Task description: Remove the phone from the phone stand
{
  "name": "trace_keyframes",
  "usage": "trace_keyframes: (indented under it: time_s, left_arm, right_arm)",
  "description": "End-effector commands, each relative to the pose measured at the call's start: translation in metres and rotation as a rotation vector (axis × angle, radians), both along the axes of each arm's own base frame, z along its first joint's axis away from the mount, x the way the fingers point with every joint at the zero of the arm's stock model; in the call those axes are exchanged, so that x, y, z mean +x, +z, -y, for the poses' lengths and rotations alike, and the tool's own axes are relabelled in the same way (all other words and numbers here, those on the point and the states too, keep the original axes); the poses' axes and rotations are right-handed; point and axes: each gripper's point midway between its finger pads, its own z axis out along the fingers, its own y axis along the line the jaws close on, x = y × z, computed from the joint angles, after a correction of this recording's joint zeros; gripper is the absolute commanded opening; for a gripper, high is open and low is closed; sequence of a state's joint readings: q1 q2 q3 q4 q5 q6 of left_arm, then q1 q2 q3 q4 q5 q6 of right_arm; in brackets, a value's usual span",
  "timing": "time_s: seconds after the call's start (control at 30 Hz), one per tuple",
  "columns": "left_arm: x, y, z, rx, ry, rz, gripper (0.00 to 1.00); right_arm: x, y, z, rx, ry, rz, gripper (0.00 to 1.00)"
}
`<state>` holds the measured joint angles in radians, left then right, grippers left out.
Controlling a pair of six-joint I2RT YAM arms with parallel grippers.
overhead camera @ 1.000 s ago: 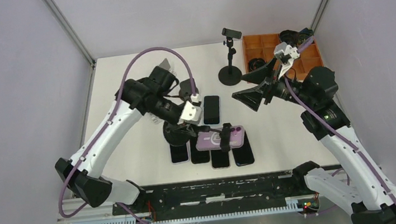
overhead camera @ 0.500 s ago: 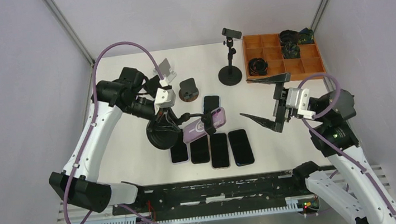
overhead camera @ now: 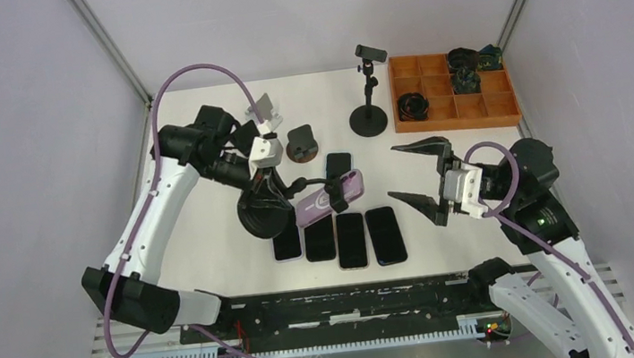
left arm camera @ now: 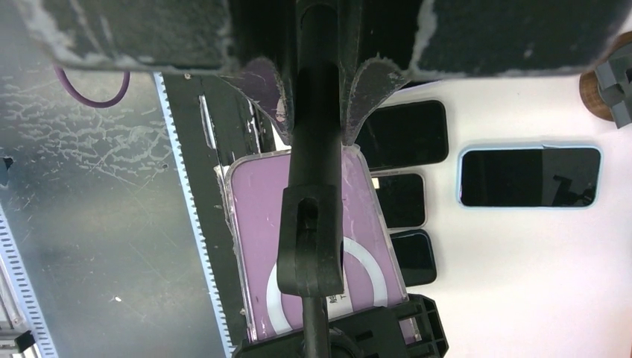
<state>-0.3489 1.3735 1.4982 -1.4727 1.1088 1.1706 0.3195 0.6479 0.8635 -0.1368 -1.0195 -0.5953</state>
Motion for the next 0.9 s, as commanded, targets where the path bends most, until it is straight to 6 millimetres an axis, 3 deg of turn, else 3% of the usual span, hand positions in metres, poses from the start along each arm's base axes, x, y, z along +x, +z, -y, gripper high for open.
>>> trace_keyframes:
  time_s: [0.0, 0.17, 0.43, 0.67, 0.87]
  left_arm:
    - [-0.014, 0.031, 0.022, -0.123, -0.077, -0.013, 0.02]
    - [-0.033, 0.021, 0.035, -0.073, -0.151, -0.056, 0.02]
    - [-0.031, 0.032, 0.046, -0.071, -0.174, -0.057, 0.02]
    - [-0.028, 0.032, 0.052, -0.057, -0.185, -0.049, 0.02]
    - [-0.025, 0.029, 0.052, -0.027, -0.181, -0.024, 0.02]
  right_arm:
    - [-0.012, -0.016, -0.009, -0.017, 0.116, 0.015, 0.84]
    - [-0.013, -0.024, -0.013, -0.022, 0.144, 0.002, 0.83]
    - [-0.024, -0.043, -0.019, -0.032, 0.194, -0.043, 0.81]
    - [-0.035, -0.048, -0.021, -0.041, 0.226, -0.057, 0.80]
    - [-0.019, -0.046, -0.010, -0.080, 0.078, -0.011, 0.81]
